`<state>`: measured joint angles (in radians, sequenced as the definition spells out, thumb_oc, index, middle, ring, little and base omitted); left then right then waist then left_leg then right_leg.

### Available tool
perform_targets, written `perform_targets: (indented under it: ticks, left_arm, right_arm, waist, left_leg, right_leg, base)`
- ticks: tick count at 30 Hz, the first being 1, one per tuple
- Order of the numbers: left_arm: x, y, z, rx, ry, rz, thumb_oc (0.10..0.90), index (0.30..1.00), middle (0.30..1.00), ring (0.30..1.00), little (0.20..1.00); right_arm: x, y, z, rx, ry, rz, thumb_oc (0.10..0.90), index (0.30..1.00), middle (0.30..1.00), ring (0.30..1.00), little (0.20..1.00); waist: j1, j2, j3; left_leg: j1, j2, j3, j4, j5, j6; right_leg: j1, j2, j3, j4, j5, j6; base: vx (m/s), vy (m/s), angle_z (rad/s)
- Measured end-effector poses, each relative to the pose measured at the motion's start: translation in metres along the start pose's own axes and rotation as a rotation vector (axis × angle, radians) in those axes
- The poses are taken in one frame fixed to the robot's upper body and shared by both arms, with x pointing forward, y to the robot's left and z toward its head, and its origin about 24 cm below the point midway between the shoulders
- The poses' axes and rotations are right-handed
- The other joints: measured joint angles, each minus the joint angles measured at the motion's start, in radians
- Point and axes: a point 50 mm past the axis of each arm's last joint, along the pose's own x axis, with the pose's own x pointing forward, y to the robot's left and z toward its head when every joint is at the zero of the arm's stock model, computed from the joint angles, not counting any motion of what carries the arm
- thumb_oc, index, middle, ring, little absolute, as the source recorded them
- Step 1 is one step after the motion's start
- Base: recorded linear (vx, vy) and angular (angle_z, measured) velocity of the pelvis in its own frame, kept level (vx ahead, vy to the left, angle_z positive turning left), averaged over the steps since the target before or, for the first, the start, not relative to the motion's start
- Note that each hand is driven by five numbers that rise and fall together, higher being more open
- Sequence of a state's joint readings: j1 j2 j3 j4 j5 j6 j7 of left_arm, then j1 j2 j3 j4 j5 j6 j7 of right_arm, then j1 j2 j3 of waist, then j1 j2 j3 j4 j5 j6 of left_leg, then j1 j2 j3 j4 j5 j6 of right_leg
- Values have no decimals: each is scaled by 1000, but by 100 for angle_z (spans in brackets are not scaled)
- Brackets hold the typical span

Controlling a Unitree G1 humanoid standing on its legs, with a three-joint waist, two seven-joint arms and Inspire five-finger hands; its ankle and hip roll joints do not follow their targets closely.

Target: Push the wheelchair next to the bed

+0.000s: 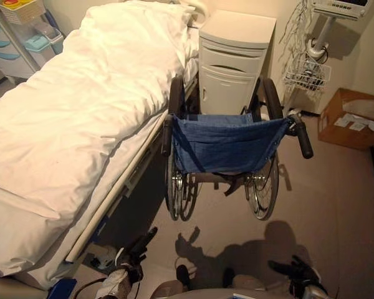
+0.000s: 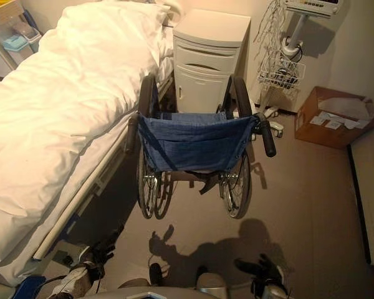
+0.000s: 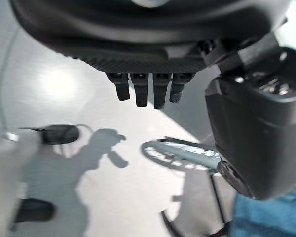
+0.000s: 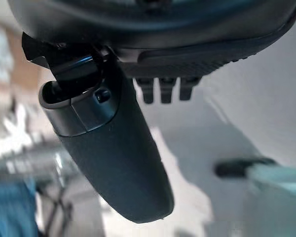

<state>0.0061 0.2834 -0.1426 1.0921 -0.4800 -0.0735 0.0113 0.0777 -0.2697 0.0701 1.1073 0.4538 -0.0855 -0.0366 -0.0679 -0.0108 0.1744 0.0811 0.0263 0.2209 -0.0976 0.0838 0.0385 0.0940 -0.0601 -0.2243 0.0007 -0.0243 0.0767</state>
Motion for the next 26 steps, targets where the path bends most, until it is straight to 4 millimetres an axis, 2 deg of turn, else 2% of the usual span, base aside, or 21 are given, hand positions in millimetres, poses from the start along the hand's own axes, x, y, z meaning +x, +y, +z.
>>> perform_targets:
  ticks: [5,8,11,17,26]
  left_arm:
    - [-5,-1,-22,82,59,-2,800,900,900,900,900]
    - [-8,-10,-28,140,30,-35,800,900,900,900,900]
    - [-11,-24,-33,202,-4,-105,800,900,900,900,900]
    - [-11,-33,-33,235,5,-207,800,900,900,900,900]
    - [-8,-40,-26,302,4,-252,800,900,900,900,900]
  right_arm:
    - [-3,16,-13,-94,30,94,800,900,900,900,900]
    - [-3,17,-13,-104,25,99,800,900,900,900,900]
    - [-3,24,-9,-209,-15,135,800,900,900,900,900]
    - [-1,34,-1,-323,-49,176,800,900,900,900,900]
    - [0,36,2,-352,-44,192,800,900,900,900,900]
  waist:
    - [0,15,-15]
    - [1,30,-24]
    - [3,41,-30]
    - [3,47,-34]
    - [2,47,-34]
  left_leg:
    - [-4,1,0,0,0,0]
    - [-8,1,-1,0,1,-1]
    - [-13,3,-3,0,3,-5]
    - [-16,8,-18,0,7,-10]
    - [-17,13,-22,7,9,-13]
  right_leg:
    - [-5,1,0,1,-1,-2]
    - [-9,2,-1,1,-1,-2]
    - [-13,5,-2,0,-2,-4]
    - [-12,11,-7,0,-6,-10]
    - [-11,19,-8,-1,-10,-15]
  base:
    - [0,0,0]
    - [-48,-17,1]
    - [-41,-27,1]
    - [-34,-53,4]
    - [-13,-40,1]
